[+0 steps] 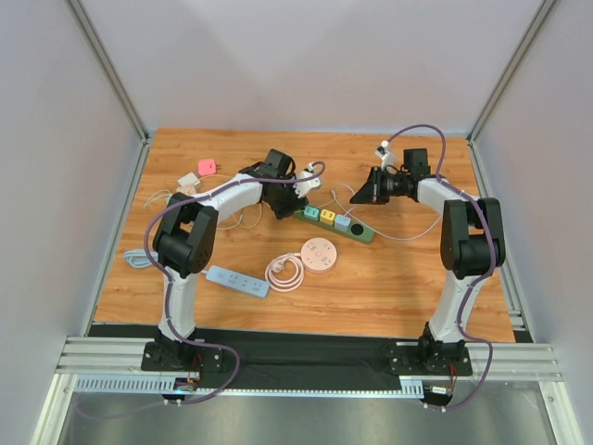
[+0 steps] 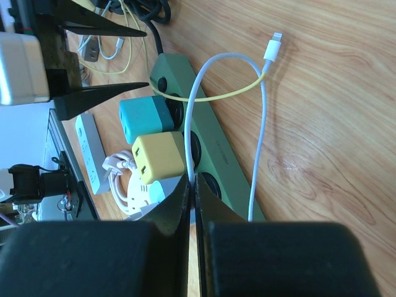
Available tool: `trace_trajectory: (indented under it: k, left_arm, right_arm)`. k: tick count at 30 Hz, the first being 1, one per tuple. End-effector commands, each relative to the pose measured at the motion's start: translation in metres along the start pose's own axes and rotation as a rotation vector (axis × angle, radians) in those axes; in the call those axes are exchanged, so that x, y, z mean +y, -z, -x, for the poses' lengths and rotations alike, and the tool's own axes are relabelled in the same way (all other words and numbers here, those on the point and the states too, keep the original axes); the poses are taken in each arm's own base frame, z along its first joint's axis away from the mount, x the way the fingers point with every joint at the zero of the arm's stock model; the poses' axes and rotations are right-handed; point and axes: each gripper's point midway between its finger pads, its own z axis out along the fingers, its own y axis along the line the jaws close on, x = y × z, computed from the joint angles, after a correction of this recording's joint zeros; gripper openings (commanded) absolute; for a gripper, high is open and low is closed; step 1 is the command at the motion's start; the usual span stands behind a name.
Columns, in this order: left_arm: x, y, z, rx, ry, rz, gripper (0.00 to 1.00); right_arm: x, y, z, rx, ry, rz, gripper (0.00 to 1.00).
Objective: Pull the plug off the socket
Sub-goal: Place the plug at the corner of the board.
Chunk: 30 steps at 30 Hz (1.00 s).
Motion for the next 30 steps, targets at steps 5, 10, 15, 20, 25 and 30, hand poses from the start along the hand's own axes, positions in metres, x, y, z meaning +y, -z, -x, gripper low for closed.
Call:
trace_trajectory:
  k: [5, 10, 15, 20, 25, 30]
  left_arm:
    - [0.003, -0.011, 0.005, 0.028, -0.034, 0.015, 0.52]
    - [0.001, -0.008, 0.009, 0.015, -0.038, 0.006, 0.11]
    - [0.014, 0.022, 0.025, -0.027, -0.046, 0.072, 0.0]
    - [0.025, 0.088, 0.063, -0.22, -0.04, 0.121, 0.0]
    - [-0.01, 0.132, 0.087, -0.463, -0.14, -0.008, 0.0]
    - [0.0, 0.17, 0.083, -0.599, -0.073, -0.015, 0.0]
  right_arm:
    - [0.006, -0.001, 0.011, -0.015, 0.019, 0.034, 0.0]
    - [0.007, -0.001, 0.011, -0.014, 0.006, 0.038, 0.0]
    - [0.003, 0.002, 0.012, -0.026, 0.002, 0.028, 0.0]
    - [-0.009, 0.004, 0.015, -0.037, 0.009, -0.047, 0.0]
    - [-0.013, 0.004, 0.013, -0.039, -0.004, -0.069, 0.0]
    - [-0.018, 0.006, 0.015, -0.048, -0.006, -0.097, 0.0]
